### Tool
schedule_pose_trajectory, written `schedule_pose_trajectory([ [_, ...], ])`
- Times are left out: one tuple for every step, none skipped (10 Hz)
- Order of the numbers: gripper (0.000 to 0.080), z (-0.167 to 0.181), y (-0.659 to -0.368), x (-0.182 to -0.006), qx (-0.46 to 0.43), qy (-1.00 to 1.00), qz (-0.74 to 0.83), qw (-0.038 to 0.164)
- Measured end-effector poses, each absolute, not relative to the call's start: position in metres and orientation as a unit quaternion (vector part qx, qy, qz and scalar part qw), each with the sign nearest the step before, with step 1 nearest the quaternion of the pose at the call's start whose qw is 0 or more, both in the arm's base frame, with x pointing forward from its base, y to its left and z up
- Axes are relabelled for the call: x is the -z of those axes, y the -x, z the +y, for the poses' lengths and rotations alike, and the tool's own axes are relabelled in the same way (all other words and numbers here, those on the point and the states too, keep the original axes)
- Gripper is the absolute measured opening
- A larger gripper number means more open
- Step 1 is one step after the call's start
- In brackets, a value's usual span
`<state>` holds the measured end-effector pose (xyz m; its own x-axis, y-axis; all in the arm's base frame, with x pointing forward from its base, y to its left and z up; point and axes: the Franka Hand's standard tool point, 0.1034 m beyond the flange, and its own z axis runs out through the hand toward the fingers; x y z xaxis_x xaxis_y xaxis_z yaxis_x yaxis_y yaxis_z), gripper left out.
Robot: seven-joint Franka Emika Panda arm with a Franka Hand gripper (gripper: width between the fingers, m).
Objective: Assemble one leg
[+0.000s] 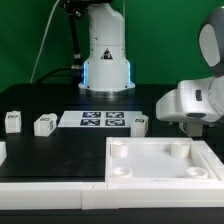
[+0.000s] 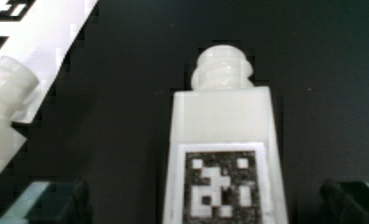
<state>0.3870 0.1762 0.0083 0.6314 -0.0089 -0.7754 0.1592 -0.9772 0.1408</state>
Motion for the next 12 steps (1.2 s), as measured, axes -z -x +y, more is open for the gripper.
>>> schedule_pose_trajectory([
  [0.0649,0.175,-0.387,-0.008,0.428,-0.898,0.041,0.098],
  [0.0649,0.175,-0.387,-0.008,0.428,-0.898,0.041,0.098],
  [0.0546,0.175,-0.387,-0.008,0.428,-0.898,0.040,0.098],
  [0.0412,0.175,-0.388,-0.008,0.428,-0.898,0.040,0.098],
  [0.0412,0.174,-0.388,-0.008,0.428,-0.898,0.040,0.098],
  [0.0288,0.174,-0.388,-0.008,0.428,-0.898,0.040,0.098],
  [0.0288,0.174,-0.388,-0.008,0.428,-0.898,0.040,0.098],
  [0.0288,0.174,-0.388,-0.008,0.428,-0.898,0.040,0.098],
  [0.0288,0.174,-0.388,-0.008,0.428,-0.898,0.039,0.098],
  [0.0288,0.174,-0.388,-0.008,0.428,-0.898,0.039,0.098],
  [0.0288,0.171,-0.390,-0.011,0.428,-0.897,0.046,0.098],
  [0.0288,0.165,-0.398,-0.024,0.424,-0.898,0.055,0.103],
])
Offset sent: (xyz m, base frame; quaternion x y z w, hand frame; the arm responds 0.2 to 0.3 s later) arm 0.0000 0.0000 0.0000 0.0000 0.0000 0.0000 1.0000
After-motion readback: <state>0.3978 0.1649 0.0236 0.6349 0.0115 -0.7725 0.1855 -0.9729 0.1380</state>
